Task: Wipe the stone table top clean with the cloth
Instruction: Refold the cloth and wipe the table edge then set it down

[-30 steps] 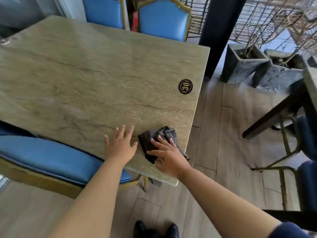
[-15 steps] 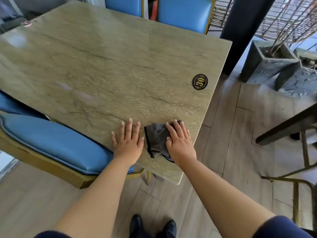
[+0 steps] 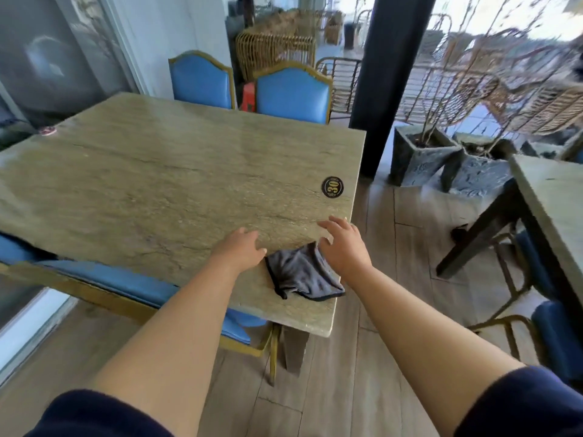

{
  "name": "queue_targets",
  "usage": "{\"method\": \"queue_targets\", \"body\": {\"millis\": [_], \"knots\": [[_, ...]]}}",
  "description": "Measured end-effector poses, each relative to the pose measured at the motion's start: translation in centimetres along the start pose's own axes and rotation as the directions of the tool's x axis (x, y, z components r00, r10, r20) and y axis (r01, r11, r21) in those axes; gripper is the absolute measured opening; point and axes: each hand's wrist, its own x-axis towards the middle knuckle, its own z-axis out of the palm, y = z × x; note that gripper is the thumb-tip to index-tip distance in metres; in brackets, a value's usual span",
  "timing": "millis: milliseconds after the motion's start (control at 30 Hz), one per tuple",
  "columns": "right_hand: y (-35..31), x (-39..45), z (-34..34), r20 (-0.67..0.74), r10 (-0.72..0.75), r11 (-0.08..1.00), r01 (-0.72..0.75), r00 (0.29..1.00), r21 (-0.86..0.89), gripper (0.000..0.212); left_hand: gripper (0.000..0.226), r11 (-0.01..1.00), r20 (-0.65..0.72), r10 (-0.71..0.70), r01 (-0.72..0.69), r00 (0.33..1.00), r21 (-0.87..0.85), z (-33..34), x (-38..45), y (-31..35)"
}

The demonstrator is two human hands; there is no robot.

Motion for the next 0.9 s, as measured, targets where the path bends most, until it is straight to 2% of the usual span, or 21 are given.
{"method": "queue_targets", "body": {"millis": [133, 267, 400, 533, 733, 800, 900], "knots": [[-5.3, -2.4, -5.9, -0.207, -0.041, 0.998, 0.032, 0.977, -0.047, 0.047, 0.058, 0.983, -0.179, 0.157, -0.135, 0.971, 0.125, -7.0, -3.7, 0.4], [-11.5, -5.8, -12.2, -0.37, -0.076, 0.997, 0.061, 0.926, -0.051, 0.051, 0.059, 0.948, -0.366, 0.312, -0.262, 0.877, 0.18, -15.0, -8.9, 0.9], [-17.2, -9.8, -17.9, -0.52, -0.154, 0.987, 0.112, 0.84, -0.112, 0.05, 0.06, 0.909, -0.563, 0.411, -0.369, 0.717, 0.194, -22.4, -14.1, 1.6], [-22.0, -13.6, -23.5, -0.605, -0.203, 0.979, 0.142, 0.77, -0.148, 0.056, 0.063, 0.858, -0.667, 0.487, -0.45, 0.563, 0.247, -28.2, -19.1, 2.1], [-27.2, -17.0, -29.8, -0.716, -0.297, 0.953, 0.149, 0.631, -0.264, 0.065, 0.068, 0.797, -0.801, 0.539, -0.464, 0.26, 0.386, -34.3, -24.7, 2.9], [-28.4, -17.5, -31.0, -0.745, -0.314, 0.948, 0.154, 0.589, -0.277, 0.066, 0.069, 0.791, -0.817, 0.537, -0.462, 0.21, 0.402, -35.3, -26.1, 3.2], [-29.4, -18.2, -32.3, -0.766, -0.317, 0.948, 0.163, 0.56, -0.273, 0.067, 0.069, 0.786, -0.834, 0.522, -0.48, 0.178, 0.39, -36.6, -27.3, 3.4]]}}
